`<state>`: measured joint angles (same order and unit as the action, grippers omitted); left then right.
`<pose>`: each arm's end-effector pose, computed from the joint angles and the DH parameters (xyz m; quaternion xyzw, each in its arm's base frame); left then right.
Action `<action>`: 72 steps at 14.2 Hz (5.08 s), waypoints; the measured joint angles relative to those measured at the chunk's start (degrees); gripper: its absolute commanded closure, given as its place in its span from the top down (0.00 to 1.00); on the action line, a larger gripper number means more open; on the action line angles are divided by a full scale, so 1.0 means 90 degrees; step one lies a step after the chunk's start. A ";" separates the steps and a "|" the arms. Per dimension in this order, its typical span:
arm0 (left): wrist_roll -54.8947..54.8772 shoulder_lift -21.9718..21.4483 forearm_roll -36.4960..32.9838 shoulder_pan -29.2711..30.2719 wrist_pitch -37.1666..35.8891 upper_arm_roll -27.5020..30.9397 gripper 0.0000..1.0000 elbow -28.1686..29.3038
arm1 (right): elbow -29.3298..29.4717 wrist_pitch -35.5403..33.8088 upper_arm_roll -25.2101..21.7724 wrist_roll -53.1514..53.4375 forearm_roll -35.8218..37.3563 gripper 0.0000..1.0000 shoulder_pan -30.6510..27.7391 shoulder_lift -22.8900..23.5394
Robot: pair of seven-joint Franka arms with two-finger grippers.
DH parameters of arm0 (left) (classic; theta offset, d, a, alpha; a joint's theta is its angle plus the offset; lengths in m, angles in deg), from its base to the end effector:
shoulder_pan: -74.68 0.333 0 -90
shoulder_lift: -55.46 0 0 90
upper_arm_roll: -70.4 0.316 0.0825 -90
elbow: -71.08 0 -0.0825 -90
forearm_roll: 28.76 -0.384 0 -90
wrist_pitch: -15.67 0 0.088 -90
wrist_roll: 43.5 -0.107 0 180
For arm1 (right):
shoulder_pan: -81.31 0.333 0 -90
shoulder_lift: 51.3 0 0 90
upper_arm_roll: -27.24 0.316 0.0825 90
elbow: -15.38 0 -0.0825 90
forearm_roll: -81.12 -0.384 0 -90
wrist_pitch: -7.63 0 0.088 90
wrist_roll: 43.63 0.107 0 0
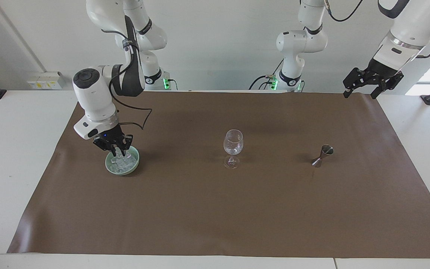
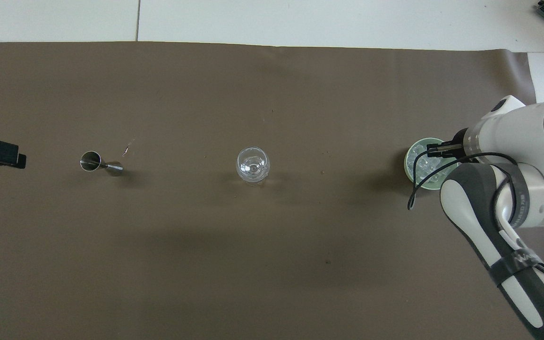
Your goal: Pour wine and add ice with both arms
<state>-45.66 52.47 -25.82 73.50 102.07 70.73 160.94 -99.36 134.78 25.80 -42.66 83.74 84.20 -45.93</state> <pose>0.5318 -0.0136 0.6486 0.9993 -0.0278 -0.0038 0.0258 0.5856 0.0136 0.4233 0.9978 0.0170 0.0618 0.0189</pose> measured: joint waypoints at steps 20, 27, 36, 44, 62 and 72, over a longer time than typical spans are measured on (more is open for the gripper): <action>0.0000 0.0000 0.0000 0.0000 0.0000 0.0000 1.00 0.0000 | 0.1174 0.0887 0.3187 0.5981 -0.0272 0.00 0.0083 0.0115; 0.0000 0.0000 0.0000 0.0000 0.0000 0.0000 1.00 0.0000 | 0.1326 0.1378 0.3559 0.6636 -0.0242 0.00 0.0221 0.0526; 0.0000 0.0000 0.0000 0.0000 0.0000 0.0000 1.00 0.0000 | 0.1339 0.1476 0.3610 0.6804 0.0132 0.04 0.0337 0.0956; 0.0000 0.0000 0.0000 0.0000 0.0000 0.0000 1.00 0.0000 | 0.1342 0.1458 0.3727 0.6882 0.0135 0.22 0.0356 0.0955; 0.0000 0.0000 0.0000 0.0000 0.0000 0.0000 1.00 0.0000 | 0.1665 0.1142 0.3110 0.6776 0.0976 1.00 0.0255 0.0898; 0.0000 0.0000 0.0000 0.0000 0.0000 0.0000 1.00 0.0000 | 0.1760 -0.0895 0.1371 0.4091 0.0989 1.00 0.0179 -0.0062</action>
<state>-45.66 52.47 -25.82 73.50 102.06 70.73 160.94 -83.51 126.73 38.14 -5.84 92.64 85.81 -46.49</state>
